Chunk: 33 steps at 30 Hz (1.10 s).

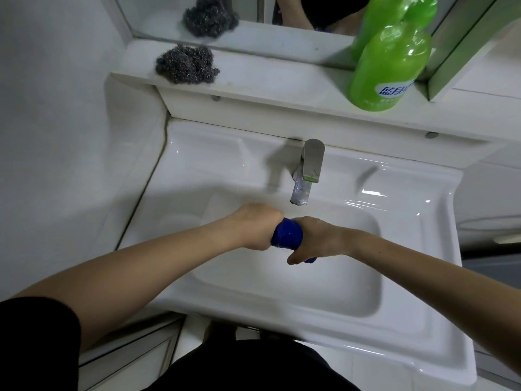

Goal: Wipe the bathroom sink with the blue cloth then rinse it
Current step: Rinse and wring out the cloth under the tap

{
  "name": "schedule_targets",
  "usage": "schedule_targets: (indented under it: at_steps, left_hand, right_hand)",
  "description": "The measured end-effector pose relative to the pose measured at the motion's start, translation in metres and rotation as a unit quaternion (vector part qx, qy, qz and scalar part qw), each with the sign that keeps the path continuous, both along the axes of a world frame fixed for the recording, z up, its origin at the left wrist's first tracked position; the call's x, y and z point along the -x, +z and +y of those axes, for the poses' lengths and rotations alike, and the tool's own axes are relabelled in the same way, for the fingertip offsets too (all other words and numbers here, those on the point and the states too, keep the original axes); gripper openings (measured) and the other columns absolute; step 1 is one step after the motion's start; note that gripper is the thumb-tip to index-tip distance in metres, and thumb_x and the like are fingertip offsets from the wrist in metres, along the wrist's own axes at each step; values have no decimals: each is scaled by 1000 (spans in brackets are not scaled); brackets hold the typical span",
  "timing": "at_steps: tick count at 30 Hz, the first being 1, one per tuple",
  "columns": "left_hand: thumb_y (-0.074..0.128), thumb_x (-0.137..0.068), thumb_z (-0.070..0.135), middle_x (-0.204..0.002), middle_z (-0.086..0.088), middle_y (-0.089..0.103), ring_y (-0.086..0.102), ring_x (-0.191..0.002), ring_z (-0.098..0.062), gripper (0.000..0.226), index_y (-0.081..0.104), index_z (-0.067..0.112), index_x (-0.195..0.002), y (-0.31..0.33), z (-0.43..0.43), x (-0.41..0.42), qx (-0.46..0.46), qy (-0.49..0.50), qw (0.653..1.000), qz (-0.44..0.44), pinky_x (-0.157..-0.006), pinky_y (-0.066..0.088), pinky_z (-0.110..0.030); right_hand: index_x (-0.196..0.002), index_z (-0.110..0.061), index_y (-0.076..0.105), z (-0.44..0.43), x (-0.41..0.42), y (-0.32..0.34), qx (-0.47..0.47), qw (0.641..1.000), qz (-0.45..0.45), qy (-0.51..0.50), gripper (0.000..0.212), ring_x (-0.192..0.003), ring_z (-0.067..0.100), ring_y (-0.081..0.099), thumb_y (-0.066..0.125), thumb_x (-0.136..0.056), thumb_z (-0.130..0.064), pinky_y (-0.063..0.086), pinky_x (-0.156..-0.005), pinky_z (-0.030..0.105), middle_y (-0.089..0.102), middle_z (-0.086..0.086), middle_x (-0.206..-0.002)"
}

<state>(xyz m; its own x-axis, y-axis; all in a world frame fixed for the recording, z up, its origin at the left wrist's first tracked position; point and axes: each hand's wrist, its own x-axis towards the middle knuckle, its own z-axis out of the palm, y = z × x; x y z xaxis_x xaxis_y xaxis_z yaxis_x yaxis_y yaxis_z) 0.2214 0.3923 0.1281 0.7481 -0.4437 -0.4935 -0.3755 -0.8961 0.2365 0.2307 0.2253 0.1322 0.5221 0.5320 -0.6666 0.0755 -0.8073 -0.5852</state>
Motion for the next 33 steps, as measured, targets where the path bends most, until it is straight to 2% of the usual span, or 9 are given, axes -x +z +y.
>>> schedule_targets:
  at_steps: [3, 7, 12, 18, 24, 26, 29, 31, 33]
  left_hand:
    - [58, -81, 6, -54, 0, 53, 55, -47, -18, 20, 49, 15, -65, -4, 0, -1, 62, 99, 988, 96, -44, 39, -20]
    - [66, -72, 6, -65, -6, 59, 61, -64, -28, 12, 55, 11, -71, -6, 4, -1, 175, 221, 929, 238, -58, 46, -29]
    - [67, -74, 9, -66, -4, 53, 50, -58, -18, 17, 53, 10, -85, -5, -1, 12, 299, 368, 770, 427, -52, 40, -24]
    - [55, -72, 9, -53, 2, 38, 35, -43, -7, 10, 47, 15, -72, -15, -14, 35, 411, 437, 541, 589, -34, 31, -14]
    - [56, -72, 5, -49, 3, 36, 35, -37, -5, 17, 44, 15, -68, -24, -17, 43, 475, 415, 397, 667, -32, 28, -11]
    - [56, -72, 6, -49, 3, 35, 35, -37, -5, 17, 43, 17, -69, -25, -18, 42, 463, 416, 413, 665, -32, 27, -12]
    - [53, -73, 8, -50, 4, 35, 33, -41, -6, 15, 43, 18, -68, -25, -17, 37, 416, 419, 517, 619, -33, 26, -13]
    - [57, -72, 9, -52, 2, 41, 39, -43, -9, 14, 45, 16, -69, -21, -13, 31, 352, 402, 636, 557, -37, 31, -17]
    - [64, -74, 8, -54, 0, 49, 46, -45, -13, 17, 48, 12, -69, -21, -9, 24, 254, 358, 787, 434, -44, 36, -18]
  right_hand:
    - [-106, -24, 51, -3, -5, -2, 22, 991, -108, 69, 42, -68, 12, 64, 75, -73, -19, 51, -61, 24, 65, -4, -88]
    - [-117, -18, 37, -6, -12, -11, 25, 940, -292, 177, 54, -73, 24, 61, 71, -76, -21, 51, -63, 33, 68, 3, -94]
    - [-107, -15, 30, -15, -19, -25, -81, 867, -439, 222, 61, -56, 19, 47, 79, -71, -17, 37, -50, 26, 65, 6, -79]
    - [-98, -5, 43, -16, -16, -48, -161, 806, -535, 193, 53, -54, 28, 53, 82, -61, -1, 49, -41, 35, 59, 13, -66]
    - [-97, -7, 42, -17, -8, -64, -224, 789, -558, 128, 47, -56, 29, 56, 79, -69, -3, 50, -43, 35, 60, 17, -70]
    - [-98, -7, 44, -18, -9, -67, -223, 790, -557, 123, 40, -57, 28, 57, 76, -73, -5, 50, -45, 35, 62, 15, -72]
    - [-95, -6, 53, -23, -6, -73, -184, 811, -537, 140, 16, -61, 27, 56, 60, -85, -16, 49, -50, 35, 63, 10, -76]
    - [-92, -6, 60, -25, -3, -74, -142, 844, -497, 145, 14, -62, 27, 55, 62, -83, -17, 49, -51, 37, 63, 7, -76]
    - [-93, -11, 58, -24, 5, -70, -106, 887, -434, 119, 16, -65, 26, 57, 63, -80, -19, 50, -53, 38, 64, 3, -78]
